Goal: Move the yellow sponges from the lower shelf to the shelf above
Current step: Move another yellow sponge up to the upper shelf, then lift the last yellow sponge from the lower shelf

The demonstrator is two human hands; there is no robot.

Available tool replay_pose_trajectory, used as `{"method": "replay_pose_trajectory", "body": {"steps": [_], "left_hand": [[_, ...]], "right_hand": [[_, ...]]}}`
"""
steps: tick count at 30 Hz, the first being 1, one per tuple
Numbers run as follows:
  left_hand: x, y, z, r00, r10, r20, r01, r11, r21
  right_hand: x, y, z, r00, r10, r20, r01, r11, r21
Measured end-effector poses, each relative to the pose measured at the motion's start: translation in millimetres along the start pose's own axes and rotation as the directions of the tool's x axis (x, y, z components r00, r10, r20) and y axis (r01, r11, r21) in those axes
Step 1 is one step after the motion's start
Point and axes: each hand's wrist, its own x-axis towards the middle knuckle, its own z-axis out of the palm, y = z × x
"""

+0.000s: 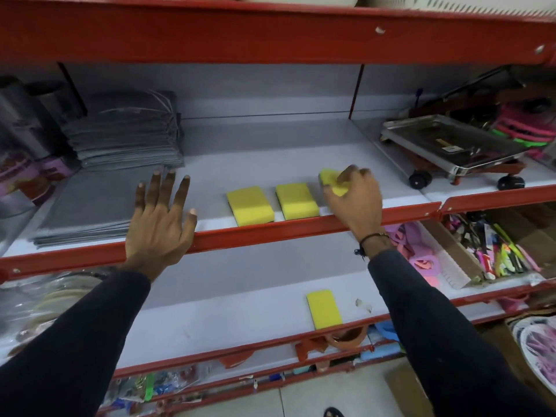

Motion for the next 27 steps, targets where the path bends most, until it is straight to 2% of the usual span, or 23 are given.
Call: {"method": "replay_pose_trajectory", "body": {"steps": [1, 2, 3, 4, 6, 7, 8, 9, 10, 12, 13, 15, 16, 18, 20, 23, 25, 27], "left_hand": [[0.0, 0.2, -0.4, 1.0, -0.001, -0.003, 0.001, 1.0, -0.003], [-0.2, 0.1, 0.0, 1.0, 0.001, -0.005, -0.001, 1.0, -0.006], [-0.3, 0.1, 0.5, 1.0, 0.003, -0.01, -0.003, 1.0, -0.011], [-0.7, 0.6, 1.4, 1.0, 0.004, -0.015, -0.005, 1.0, -0.017], [-0.6, 1.6, 1.8, 1.0, 0.001, -0.019, -0.001, 1.0, -0.016], [-0.3, 2.0, 1.3, 1.0, 0.0, -0.019, 0.0, 1.0, -0.015], [-0.4, 2.3, 0.8, 1.0, -0.002, -0.018, 0.001, 1.0, -0.015], [-0.1, 2.4, -0.1, 1.0, -0.001, -0.022, 0.001, 1.0, -0.015], [-0.1, 2.3, 0.4, 1.0, -0.002, -0.024, 0.001, 1.0, -0.015], [0.8, 2.0, 1.4, 1.0, -0.002, -0.027, 0.002, 1.0, -0.013], [1.0, 2.1, 2.0, 1.0, -0.002, -0.025, 0.002, 1.0, -0.012], [1.2, 1.4, 3.5, 1.0, -0.002, -0.024, 0.002, 1.0, -0.004], [1.9, 0.9, 4.2, 1.0, -0.003, -0.025, 0.003, 1.0, -0.001], [3.4, 0.3, 5.4, 1.0, -0.007, -0.022, 0.007, 1.0, 0.006], [3.9, -0.1, 5.7, 1.0, -0.006, -0.028, 0.006, 1.0, 0.01], [3.9, -0.2, 6.1, 0.999, 0.002, -0.034, -0.002, 1.0, 0.015], [3.7, -0.5, 5.7, 0.999, 0.01, -0.039, -0.01, 1.0, 0.01], [2.9, -0.8, 5.5, 0.999, 0.015, -0.037, -0.015, 1.0, 0.016]], "right_hand": [[3.2, 3.2, 5.3, 0.995, 0.021, 0.097, -0.015, 0.998, -0.059], [1.8, 7.0, 10.9, 0.994, 0.011, 0.105, -0.002, 0.996, -0.084], [-2.8, 10.5, 14.7, 0.999, -0.025, 0.039, 0.028, 0.997, -0.071], [-9.8, 14.8, 17.0, 0.993, -0.063, -0.099, 0.061, 0.998, -0.015], [-29.3, 29.6, 22.5, 0.914, -0.048, -0.402, 0.101, 0.989, 0.112], [-43.7, 39.8, 27.5, 0.87, -0.016, -0.494, 0.102, 0.984, 0.149], [-61.0, 52.5, 36.0, 0.851, 0.012, -0.526, 0.088, 0.982, 0.165], [-80.4, 65.2, 48.0, 0.867, 0.032, -0.497, 0.058, 0.985, 0.163], [-100.4, 77.8, 63.2, 0.91, 0.046, -0.411, 0.016, 0.989, 0.147], [-137.6, 100.6, 95.9, 0.99, 0.131, -0.059, -0.13, 0.991, 0.012], [-153.4, 111.0, 112.1, 0.966, 0.205, 0.155, -0.188, 0.975, -0.116], [-178.2, 128.9, 138.3, 0.824, 0.321, 0.467, -0.186, 0.932, -0.312], [-185.1, 134.4, 146.3, 0.766, 0.343, 0.543, -0.162, 0.921, -0.353], [-189.4, 138.5, 153.0, 0.737, 0.327, 0.591, -0.146, 0.931, -0.334], [-187.1, 134.3, 149.2, 0.77, 0.263, 0.581, -0.16, 0.962, -0.223], [-183.1, 121.2, 120.4, 0.887, 0.079, 0.456, -0.106, 0.994, 0.035], [-179.8, 112.9, 90.9, 0.966, -0.08, 0.246, 0.031, 0.979, 0.2], [-167.4, 102.2, 57.5, 0.983, -0.179, -0.024, 0.178, 0.934, 0.309]]}}
